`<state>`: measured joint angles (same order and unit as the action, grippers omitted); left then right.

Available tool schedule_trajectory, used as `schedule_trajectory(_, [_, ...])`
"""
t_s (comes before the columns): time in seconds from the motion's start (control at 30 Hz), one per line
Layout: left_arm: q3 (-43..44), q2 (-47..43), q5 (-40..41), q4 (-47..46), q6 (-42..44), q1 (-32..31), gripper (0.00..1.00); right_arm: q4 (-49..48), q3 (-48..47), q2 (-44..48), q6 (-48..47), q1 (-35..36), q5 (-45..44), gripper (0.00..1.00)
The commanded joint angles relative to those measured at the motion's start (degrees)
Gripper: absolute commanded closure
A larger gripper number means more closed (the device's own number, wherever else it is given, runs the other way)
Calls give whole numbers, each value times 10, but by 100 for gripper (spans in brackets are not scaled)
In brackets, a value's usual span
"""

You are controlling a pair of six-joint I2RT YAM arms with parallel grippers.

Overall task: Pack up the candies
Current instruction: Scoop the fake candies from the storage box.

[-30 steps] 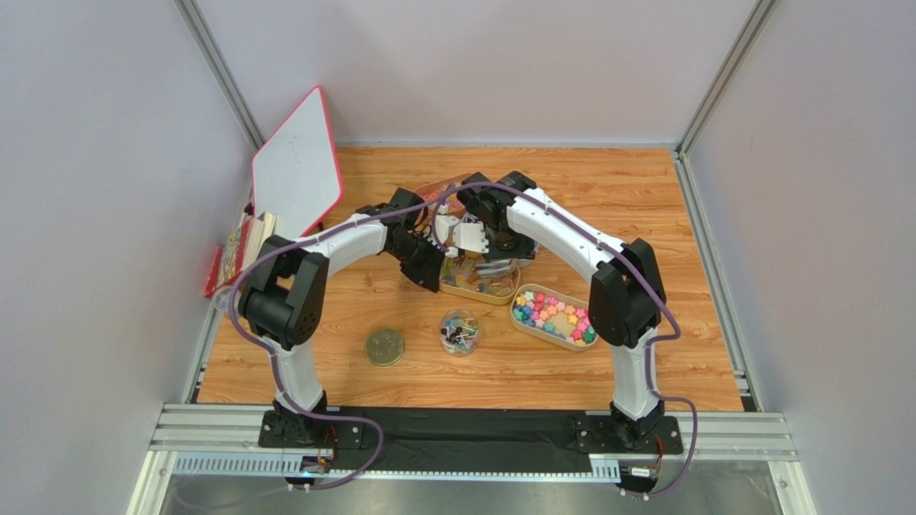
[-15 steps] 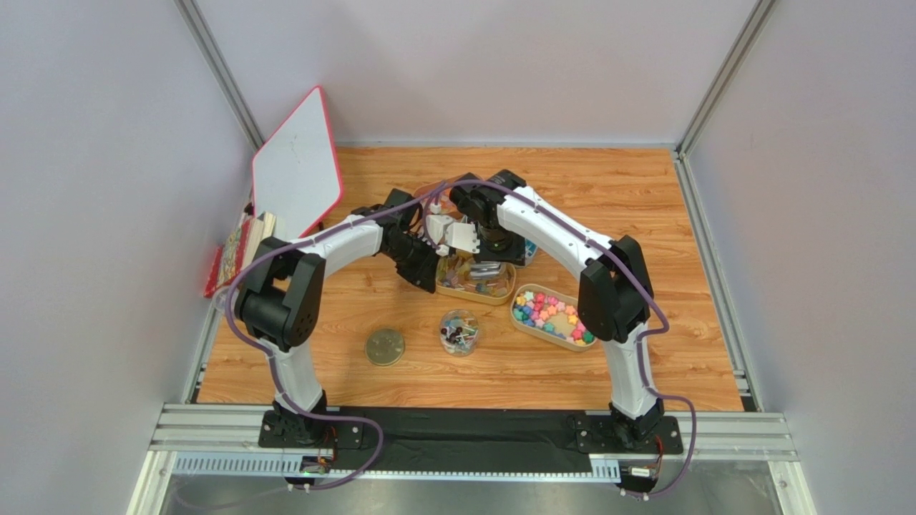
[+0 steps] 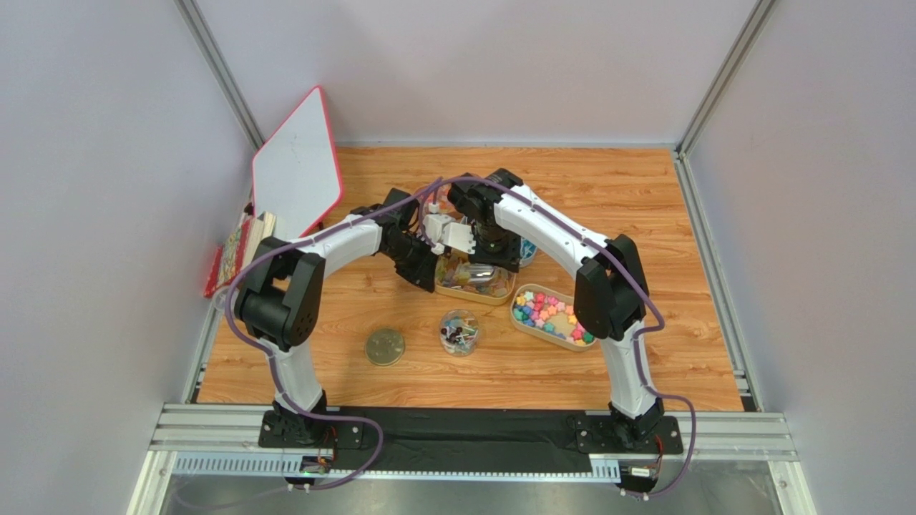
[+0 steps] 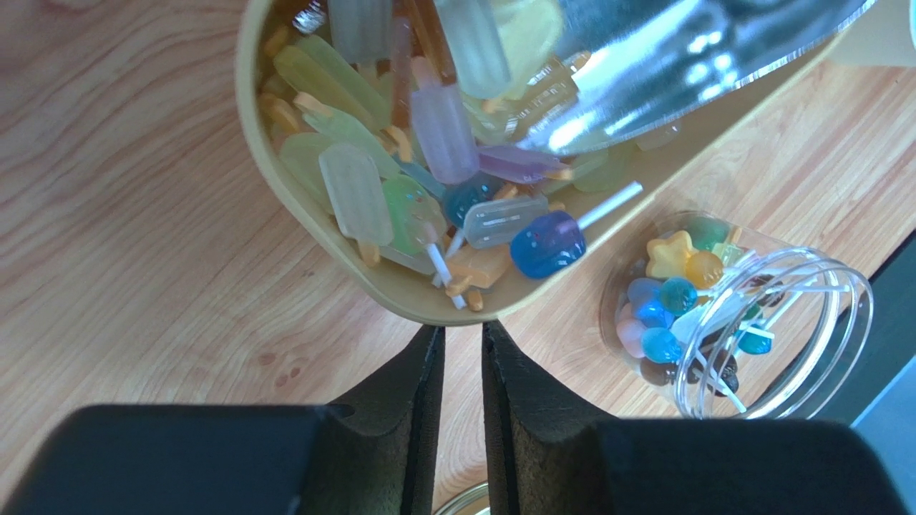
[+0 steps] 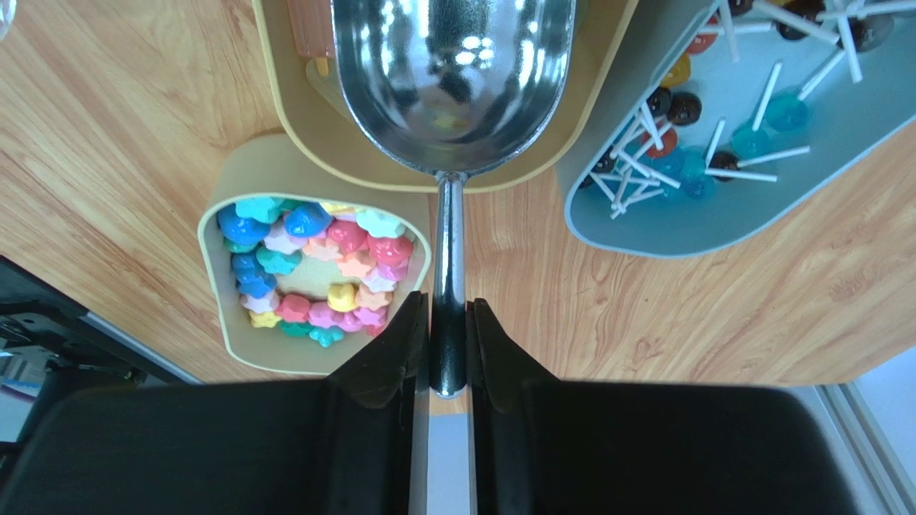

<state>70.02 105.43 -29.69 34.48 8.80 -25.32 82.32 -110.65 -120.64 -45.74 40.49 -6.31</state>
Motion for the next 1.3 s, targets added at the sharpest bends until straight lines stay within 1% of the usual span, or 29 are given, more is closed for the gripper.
schedule_trajectory(0.0, [17,-13,-31,-6,17,-16,75,131,-61,-46,58,11,51,100])
schedule_trajectory(0.13, [19,-13,-32,-4,15,-20,75,127,-79,-64,116,12,53,100])
schedule_trajectory(0.3, [19,-9,-31,-2,11,-20,73,108,-62,-56,134,15,47,100])
schedule_trajectory(0.33, [20,-8,-31,0,8,-20,72,99,-58,-53,138,16,43,100])
schedule_trajectory(0.4, [25,-7,-29,10,3,-20,67,93,-43,-42,151,14,39,100])
schedule_trajectory(0.47, [28,-12,-17,17,5,-20,62,86,-38,-36,160,10,38,100])
schedule_trajectory(0.57, [27,-34,9,37,13,-19,59,82,-38,-30,173,3,44,100])
schedule_trajectory(0.7, [18,-58,39,81,21,-18,58,79,-23,-19,185,0,45,100])
schedule_trajectory(0.87, [-2,-90,78,96,18,-17,58,76,4,3,186,1,52,100])
schedule_trajectory(0.93, [0,-103,99,93,19,-17,60,75,19,8,184,0,52,100])
schedule_trajectory(1.0, [10,-96,122,89,19,-16,65,75,25,8,184,0,52,100])
schedule_trajectory(1.03, [22,-90,143,87,21,-13,66,75,25,8,182,0,52,100])
schedule_trajectory(1.07, [31,-81,150,85,23,-11,71,75,25,6,182,0,49,100])
schedule_trajectory(1.13, [57,-47,162,82,24,-7,76,75,21,1,182,0,49,100])
schedule_trajectory(1.17, [69,-20,162,84,24,-6,80,75,17,0,182,1,46,100])
schedule_trajectory(1.27, [99,13,155,83,14,-3,89,75,20,1,181,1,43,100])
